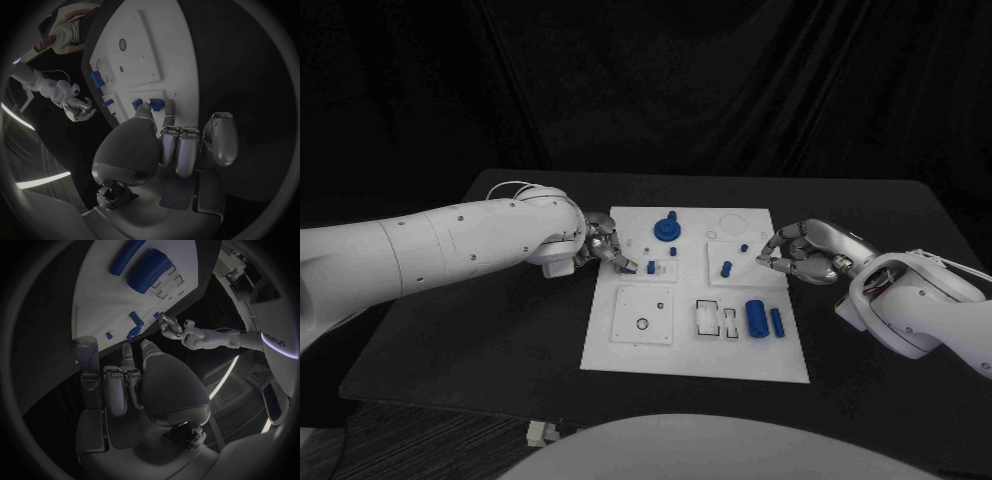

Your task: Assemble the parts on the task board

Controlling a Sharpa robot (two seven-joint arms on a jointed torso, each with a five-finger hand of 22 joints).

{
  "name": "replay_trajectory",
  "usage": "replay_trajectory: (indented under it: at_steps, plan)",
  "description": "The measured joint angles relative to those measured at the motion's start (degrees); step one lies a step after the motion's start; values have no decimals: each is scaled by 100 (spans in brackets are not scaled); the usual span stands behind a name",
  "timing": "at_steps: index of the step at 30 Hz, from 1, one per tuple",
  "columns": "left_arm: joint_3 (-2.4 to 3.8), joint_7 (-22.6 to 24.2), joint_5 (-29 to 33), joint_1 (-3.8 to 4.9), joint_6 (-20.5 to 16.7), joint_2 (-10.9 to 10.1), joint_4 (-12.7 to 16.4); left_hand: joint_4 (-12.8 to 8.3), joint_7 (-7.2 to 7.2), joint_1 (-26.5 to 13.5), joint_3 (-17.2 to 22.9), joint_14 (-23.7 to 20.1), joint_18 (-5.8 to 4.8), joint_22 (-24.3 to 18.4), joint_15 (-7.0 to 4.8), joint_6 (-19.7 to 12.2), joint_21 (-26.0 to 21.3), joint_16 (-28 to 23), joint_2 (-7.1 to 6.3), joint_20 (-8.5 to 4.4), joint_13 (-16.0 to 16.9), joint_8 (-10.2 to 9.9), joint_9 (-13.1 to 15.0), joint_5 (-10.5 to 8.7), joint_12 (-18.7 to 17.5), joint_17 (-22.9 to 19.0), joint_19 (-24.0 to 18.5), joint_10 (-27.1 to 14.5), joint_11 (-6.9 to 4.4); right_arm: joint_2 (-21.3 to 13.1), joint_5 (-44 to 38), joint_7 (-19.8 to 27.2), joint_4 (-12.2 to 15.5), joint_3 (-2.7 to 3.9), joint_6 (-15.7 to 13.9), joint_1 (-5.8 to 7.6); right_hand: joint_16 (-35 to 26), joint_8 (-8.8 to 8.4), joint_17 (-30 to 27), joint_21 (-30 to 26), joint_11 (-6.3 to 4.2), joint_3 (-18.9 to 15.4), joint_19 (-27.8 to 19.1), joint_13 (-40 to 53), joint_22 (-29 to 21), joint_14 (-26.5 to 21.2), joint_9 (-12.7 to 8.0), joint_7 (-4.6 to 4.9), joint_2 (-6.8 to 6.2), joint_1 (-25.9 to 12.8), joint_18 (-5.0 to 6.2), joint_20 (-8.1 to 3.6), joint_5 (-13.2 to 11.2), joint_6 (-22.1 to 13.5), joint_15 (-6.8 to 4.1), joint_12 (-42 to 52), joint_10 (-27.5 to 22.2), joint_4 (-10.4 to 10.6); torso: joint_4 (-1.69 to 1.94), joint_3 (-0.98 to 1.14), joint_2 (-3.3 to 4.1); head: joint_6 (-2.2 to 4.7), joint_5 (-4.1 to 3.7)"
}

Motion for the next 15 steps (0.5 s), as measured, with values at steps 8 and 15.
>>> replay_trajectory:
  at_steps: [8,15]
  plan:
    - [-4,8,49,-25,-2,-1,-27,-24,-93,253,118,14,0,0,5,236,0,0,-97,0,117,106,-1,22,4,0,0,1,-2,-3,0,-12,4,0,7,0,0,0,0,0,0,0,0,0,-1,0,0,0,30,30,0,0,0,0,0,0,0,0,1,0,2,0,-3]
    - [-4,8,79,-34,10,-3,-34,-87,-171,389,216,11,1,0,-59,362,0,0,-223,-36,117,277,-269,20,1,0,-6,-25,-32,0,0,-22,4,0,14,-1,0,0,0,0,0,15,0,0,-1,0,0,0,30,30,0,0,0,0,0,0,0,-15,1,0,4,0,13]
